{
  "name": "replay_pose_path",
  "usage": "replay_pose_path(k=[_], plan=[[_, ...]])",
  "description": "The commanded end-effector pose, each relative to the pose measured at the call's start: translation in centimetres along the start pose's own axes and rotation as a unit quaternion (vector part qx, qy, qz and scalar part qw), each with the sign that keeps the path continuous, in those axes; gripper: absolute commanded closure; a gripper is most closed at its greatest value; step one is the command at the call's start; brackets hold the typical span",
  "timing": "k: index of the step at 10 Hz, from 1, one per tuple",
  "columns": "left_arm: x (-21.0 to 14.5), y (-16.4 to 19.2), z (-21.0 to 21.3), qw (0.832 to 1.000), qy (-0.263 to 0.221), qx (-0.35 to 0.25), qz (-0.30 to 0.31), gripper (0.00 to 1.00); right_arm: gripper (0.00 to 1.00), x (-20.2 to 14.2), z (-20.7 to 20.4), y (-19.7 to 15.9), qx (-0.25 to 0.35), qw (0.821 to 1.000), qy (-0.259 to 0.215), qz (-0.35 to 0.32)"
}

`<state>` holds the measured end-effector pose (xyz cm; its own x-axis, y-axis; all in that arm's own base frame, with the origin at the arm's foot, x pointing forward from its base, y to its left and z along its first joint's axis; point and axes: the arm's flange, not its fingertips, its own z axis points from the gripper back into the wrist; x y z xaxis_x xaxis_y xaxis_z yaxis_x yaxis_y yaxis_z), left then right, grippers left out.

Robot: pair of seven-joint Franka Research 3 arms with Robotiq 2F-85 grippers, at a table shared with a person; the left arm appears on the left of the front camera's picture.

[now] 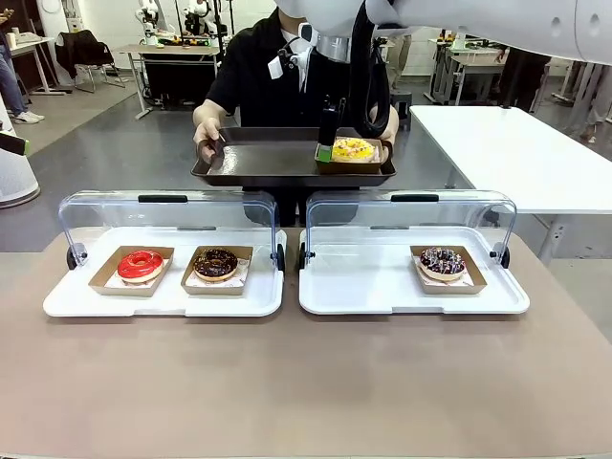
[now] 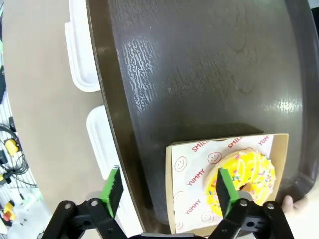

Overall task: Provide the desired donut to the person.
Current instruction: Place the picked Paper togo box onto the Handle tray extended by the person.

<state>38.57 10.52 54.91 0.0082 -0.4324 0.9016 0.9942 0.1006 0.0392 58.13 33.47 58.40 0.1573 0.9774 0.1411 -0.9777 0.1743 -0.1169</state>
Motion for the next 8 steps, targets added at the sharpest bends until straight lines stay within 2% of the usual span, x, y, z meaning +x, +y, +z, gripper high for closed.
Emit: replay_pose_path(k=[1, 3, 4, 6, 8], plan=[[0.3, -0.1, 0.0, 1.000, -0.008, -0.001, -0.002, 0.00, 0.00, 0.3, 0.7, -0.4, 0.016, 1.000, -0.010, -0.007], [0.3, -0.1, 0.0, 1.000, -0.008, -0.001, -0.002, 0.00, 0.00, 0.2, 3.0, 2.6, 0.047, 0.999, -0.007, 0.018], [0.3, -0.1, 0.0, 1.000, -0.008, -0.001, -0.002, 0.00, 0.00, -0.5, 4.8, 5.0, 0.066, 0.997, 0.020, 0.023], [0.3, -0.1, 0.0, 1.000, -0.008, -0.001, -0.002, 0.00, 0.00, -3.3, 7.9, 10.5, 0.061, 0.996, 0.031, 0.052], [0.3, -0.1, 0.0, 1.000, -0.008, -0.001, -0.002, 0.00, 0.00, -7.0, 7.9, 14.2, 0.055, 0.996, 0.020, 0.060]])
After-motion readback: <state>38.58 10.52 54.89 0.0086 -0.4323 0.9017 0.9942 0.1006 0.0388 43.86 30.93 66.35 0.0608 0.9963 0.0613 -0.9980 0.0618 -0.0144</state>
